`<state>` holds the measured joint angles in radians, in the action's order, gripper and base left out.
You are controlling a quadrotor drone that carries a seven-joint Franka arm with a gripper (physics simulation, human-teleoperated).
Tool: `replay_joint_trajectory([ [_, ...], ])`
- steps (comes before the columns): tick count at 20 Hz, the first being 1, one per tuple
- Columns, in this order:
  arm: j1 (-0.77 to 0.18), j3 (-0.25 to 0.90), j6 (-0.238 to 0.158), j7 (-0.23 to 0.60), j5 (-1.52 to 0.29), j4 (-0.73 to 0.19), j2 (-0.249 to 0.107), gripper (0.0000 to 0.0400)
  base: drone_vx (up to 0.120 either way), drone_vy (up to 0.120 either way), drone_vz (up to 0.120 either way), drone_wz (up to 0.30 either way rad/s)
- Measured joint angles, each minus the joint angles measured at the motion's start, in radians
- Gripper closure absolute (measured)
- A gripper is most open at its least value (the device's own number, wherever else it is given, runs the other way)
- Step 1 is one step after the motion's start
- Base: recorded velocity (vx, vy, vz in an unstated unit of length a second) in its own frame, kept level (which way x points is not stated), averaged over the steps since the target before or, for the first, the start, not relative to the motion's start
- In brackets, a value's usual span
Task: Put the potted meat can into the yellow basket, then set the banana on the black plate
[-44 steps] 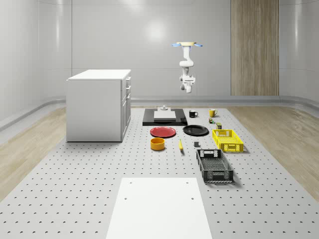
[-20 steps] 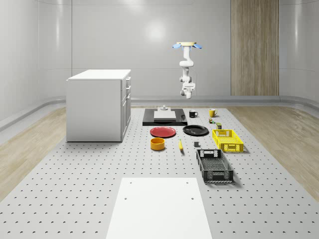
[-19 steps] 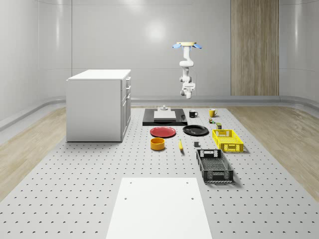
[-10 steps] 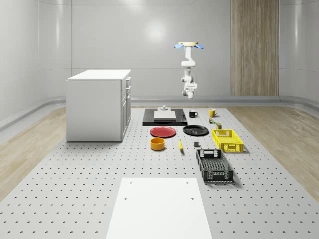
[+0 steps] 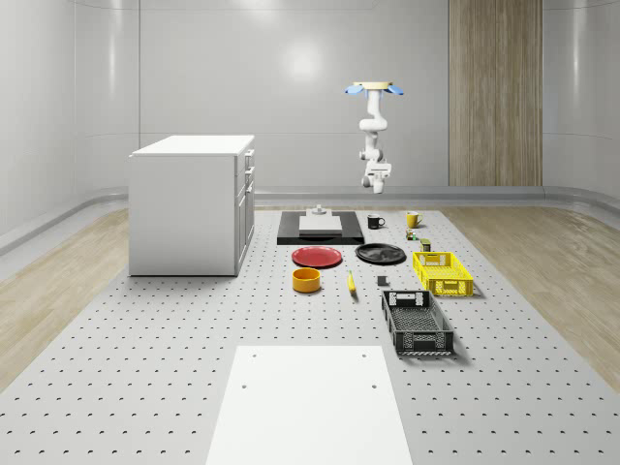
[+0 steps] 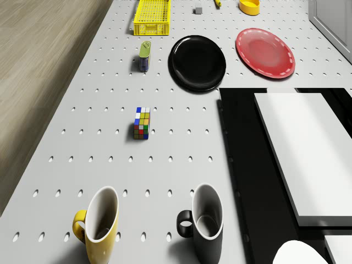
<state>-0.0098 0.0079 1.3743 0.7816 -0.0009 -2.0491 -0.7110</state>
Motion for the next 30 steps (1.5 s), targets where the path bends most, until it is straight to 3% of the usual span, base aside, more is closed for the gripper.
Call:
replay_joint_trajectory([
  [20, -0.027, 0.087, 0.016, 0.016, -0.122, -0.016, -0.012, 0.0, 0.12, 0.12, 0.0, 0.0],
  [25, -0.064, 0.203, 0.024, 0.039, -0.286, -0.045, -0.021, 0.0, 0.12, 0.12, 0.0, 0.0],
  [30, -0.143, 0.434, 0.041, 0.097, -0.629, -0.161, -0.048, 0.0, 0.12, 0.12, 0.0, 0.0],
])
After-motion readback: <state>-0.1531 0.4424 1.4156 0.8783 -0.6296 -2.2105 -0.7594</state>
